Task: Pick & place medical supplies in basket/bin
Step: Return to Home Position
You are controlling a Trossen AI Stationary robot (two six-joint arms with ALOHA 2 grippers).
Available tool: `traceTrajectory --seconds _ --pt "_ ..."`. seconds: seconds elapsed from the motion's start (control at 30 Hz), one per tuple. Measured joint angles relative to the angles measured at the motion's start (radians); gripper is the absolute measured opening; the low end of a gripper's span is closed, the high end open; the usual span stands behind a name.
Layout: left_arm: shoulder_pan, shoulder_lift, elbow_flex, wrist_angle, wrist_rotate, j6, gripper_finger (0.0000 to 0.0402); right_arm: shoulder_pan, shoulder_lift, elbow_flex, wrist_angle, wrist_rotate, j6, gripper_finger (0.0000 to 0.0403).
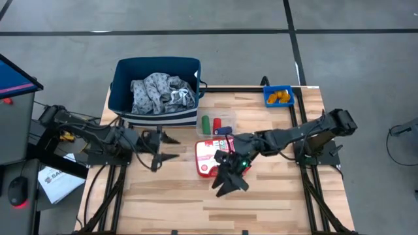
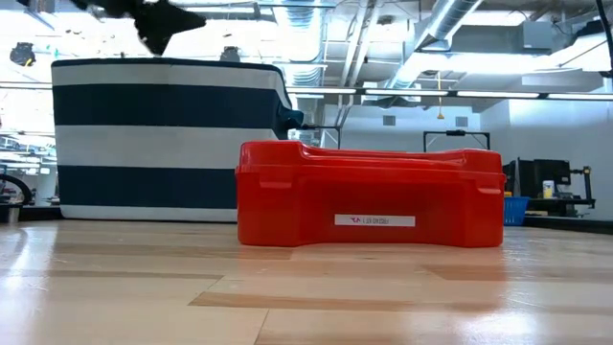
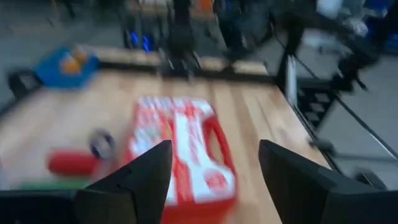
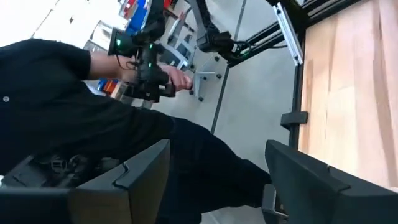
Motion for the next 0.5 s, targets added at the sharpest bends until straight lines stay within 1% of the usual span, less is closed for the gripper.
traceTrajectory --seconds 0.07,0.13,0.23,0.37,0.43,0.5 --pt "0.046 -0.012 0.000 0.045 0.000 0.056 0.0232 0.004 0.000 0.000 -0.015 -0.022 -0.021 0.0260" --pt "0.099 -0.021 0.000 0.078 0.036 0.105 0.0232 0.004 -0.002 0.000 -0.047 -0.025 -0.029 0.0259" --pt "0.203 -0.025 -0.020 0.136 0.164 0.154 0.0232 0.008 -0.017 -0.001 -0.088 -0.020 -0.035 0.0259" --pt "0.334 -0.025 -0.099 0.226 0.359 0.146 0.0232 0.032 -0.033 0.001 -0.111 -0.007 -0.021 0.0259" --pt "0.379 -0.035 -0.161 0.292 0.425 0.130 0.0232 0.046 -0.033 0.001 -0.120 0.019 -0.006 0.0259" --pt "0.410 -0.040 -0.231 0.384 0.467 0.112 0.0232 0.055 -0.036 0.000 -0.125 0.039 0.020 0.0259"
